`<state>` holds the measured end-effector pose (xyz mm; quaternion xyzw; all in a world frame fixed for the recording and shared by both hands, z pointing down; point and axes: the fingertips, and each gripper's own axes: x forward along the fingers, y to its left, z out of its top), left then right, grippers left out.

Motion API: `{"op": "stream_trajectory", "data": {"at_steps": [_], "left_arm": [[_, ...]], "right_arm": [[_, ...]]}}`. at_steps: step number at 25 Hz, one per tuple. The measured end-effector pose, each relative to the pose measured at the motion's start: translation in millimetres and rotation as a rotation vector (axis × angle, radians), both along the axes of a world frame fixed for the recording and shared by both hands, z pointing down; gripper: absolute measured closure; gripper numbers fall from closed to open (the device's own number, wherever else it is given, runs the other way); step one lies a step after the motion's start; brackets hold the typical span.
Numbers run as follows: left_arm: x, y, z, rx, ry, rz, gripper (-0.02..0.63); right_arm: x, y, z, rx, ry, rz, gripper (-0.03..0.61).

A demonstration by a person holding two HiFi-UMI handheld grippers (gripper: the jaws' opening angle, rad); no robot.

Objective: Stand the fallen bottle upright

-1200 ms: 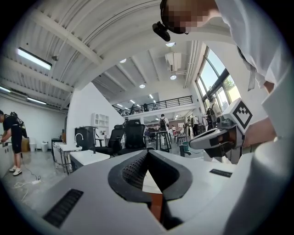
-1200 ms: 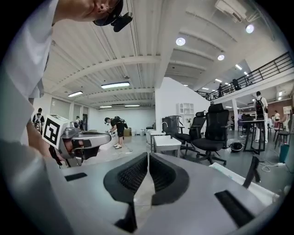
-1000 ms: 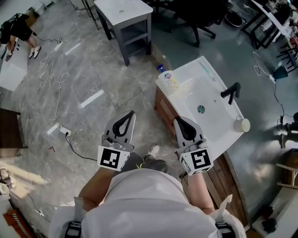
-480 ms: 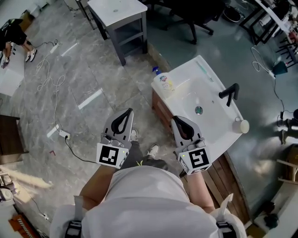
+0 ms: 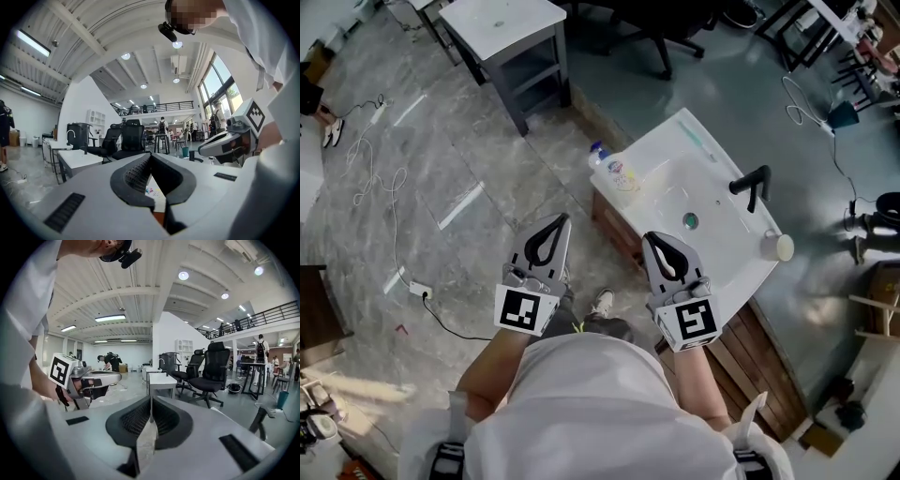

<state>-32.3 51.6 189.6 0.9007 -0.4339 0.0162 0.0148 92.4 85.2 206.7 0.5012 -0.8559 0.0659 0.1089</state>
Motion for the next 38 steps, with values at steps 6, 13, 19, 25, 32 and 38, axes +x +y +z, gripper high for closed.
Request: {"op": "stream_trajectory", "data": {"at_steps": [6,13,19,25,32,38], "left_arm": [[-16.1,-29.3,17.8,-0.038,0.01,0.003,0.597],[-28.3,-62.4,48.7,-0.094,0.012,0.013,0.597],[-31.2,-91.9,76.6,-0.106,0.032,0.018,0.597],[-32.3,-113.5,105.4,-0.097,-0.001,0.049,0.597],[-33.6,-128.2,142.9,-0.071,-0.107,0.129,0.597],[-39.3,-144.4,163.3,-0.087,-0.09,0.145,0.597]], "right_arm": [[-8.7,-29.0,20.5,-0.053,0.046,0.022,0.538],[-23.4,-67.6,52.4,-0.138,0.109,-0.015,0.537],[-33.1,-99.6,88.7,-0.193,0.156,-0.05,0.537],[-38.9,-132.8,121.6,-0.236,0.23,-0.051,0.535],[-45.3,-167.2,160.6,-0.315,0.326,-0.065,0.411],[-54.1,-189.9,196.4,-0.437,0.391,-0.106,0.364]]}}
